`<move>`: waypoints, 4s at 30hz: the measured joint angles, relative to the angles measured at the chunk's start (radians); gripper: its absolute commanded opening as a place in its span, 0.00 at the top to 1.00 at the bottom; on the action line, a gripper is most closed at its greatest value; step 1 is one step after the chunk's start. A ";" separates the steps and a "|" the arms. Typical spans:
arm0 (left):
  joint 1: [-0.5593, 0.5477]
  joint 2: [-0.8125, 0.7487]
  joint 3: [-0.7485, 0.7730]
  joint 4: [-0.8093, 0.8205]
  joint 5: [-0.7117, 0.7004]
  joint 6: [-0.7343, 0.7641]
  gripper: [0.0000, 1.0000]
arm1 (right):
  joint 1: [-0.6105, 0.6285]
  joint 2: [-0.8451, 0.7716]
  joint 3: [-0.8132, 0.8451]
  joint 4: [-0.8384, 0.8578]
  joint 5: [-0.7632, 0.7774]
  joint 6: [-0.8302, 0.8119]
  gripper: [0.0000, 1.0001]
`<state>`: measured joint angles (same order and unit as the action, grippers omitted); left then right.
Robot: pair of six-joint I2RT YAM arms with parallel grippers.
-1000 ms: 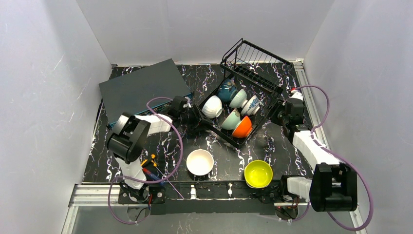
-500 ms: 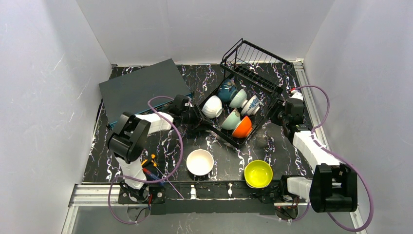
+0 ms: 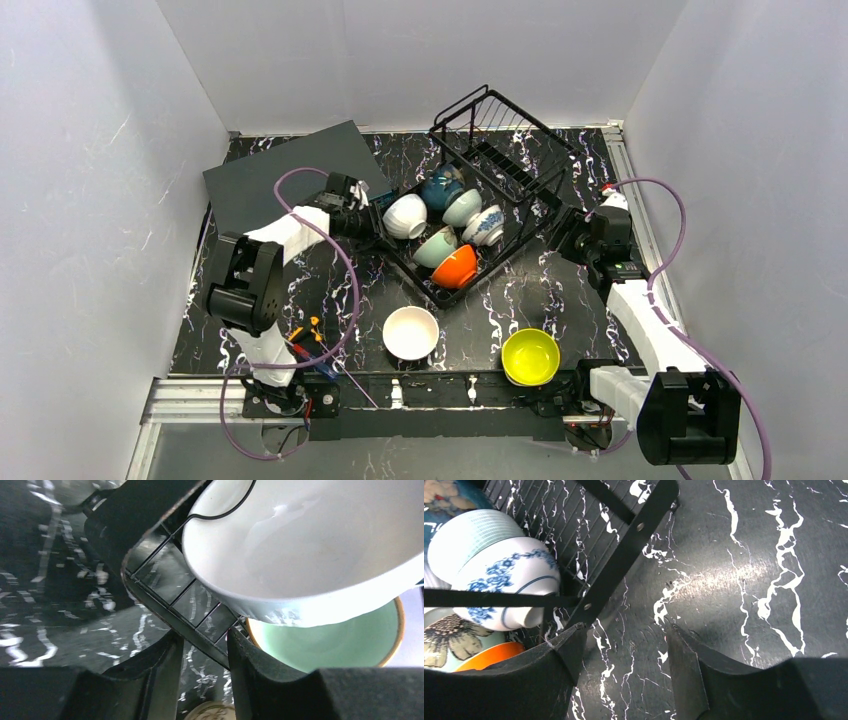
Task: Load the bowls into the dish rack
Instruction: Adjust the dish rack at the center of the board, then pick up the bowl from the center of the board.
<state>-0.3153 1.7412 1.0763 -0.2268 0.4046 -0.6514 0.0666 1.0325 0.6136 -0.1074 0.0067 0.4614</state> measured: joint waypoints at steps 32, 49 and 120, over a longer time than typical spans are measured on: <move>0.233 -0.373 -0.122 -0.221 0.117 0.212 0.26 | -0.027 0.480 0.206 0.146 -0.216 0.064 0.24; 0.233 -0.383 -0.375 0.043 0.214 -0.038 0.55 | -0.027 0.775 0.396 0.163 -0.402 0.009 0.49; -0.044 -0.827 -0.494 -0.335 -0.013 -0.060 0.25 | -0.084 0.089 0.521 -0.214 0.129 -0.023 0.01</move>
<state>-0.3595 0.9142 0.5823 -0.5613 0.3916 -0.7116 -0.0177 1.1210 1.1347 -0.3218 0.1356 0.4389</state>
